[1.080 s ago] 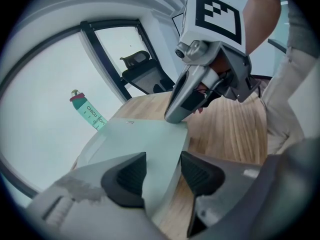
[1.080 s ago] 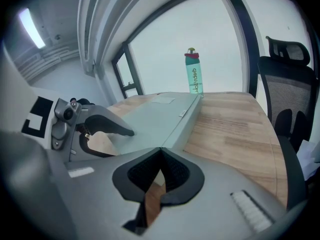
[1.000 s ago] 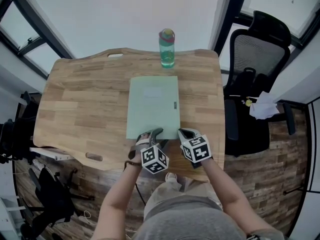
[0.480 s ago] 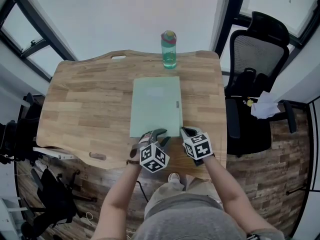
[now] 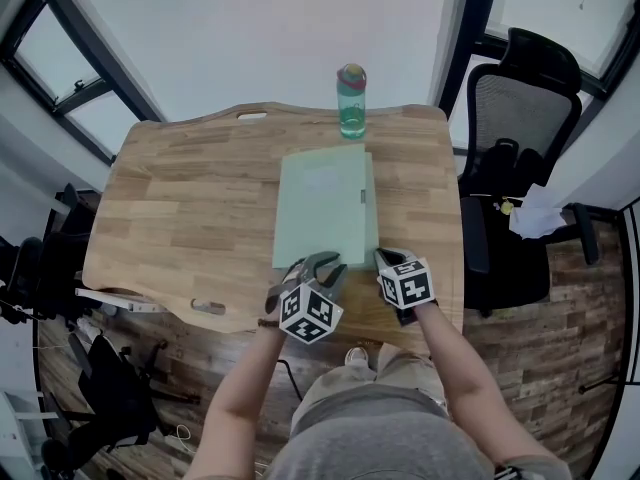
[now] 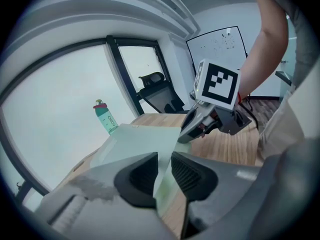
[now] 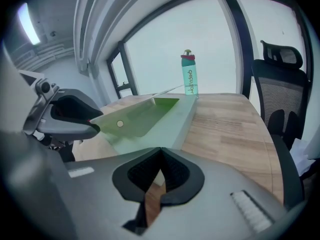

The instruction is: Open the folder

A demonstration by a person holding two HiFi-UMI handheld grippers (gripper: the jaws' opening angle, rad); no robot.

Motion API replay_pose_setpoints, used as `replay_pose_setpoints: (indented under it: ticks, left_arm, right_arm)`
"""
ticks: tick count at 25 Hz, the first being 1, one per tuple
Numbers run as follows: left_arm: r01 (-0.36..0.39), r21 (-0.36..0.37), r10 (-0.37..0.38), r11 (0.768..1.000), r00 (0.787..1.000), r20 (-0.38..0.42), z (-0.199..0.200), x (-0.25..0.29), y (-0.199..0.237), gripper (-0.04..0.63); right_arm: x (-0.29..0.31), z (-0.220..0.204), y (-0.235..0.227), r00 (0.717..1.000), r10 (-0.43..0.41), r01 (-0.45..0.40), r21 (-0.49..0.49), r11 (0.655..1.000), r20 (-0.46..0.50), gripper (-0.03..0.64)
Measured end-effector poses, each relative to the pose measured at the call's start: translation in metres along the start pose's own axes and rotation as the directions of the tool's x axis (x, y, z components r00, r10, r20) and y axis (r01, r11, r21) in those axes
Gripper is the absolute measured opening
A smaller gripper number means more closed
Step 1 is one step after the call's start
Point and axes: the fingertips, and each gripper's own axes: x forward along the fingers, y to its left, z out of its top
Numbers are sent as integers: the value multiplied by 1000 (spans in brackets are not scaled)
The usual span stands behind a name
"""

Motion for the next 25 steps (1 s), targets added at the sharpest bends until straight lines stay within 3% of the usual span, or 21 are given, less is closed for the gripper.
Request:
replay_pose_setpoints:
  ticks: [16,25]
  left_arm:
    - [-129,-126,144,984,983,117,-1,-69,37,37]
    - [-257,-205,289,944,947,141,-14,-111,72,15]
  right_arm:
    - [-1,1,0,994,-104,103,-8,995,-30,2]
    - [-2,1,-1,993,-118,119,11,993,-29,2]
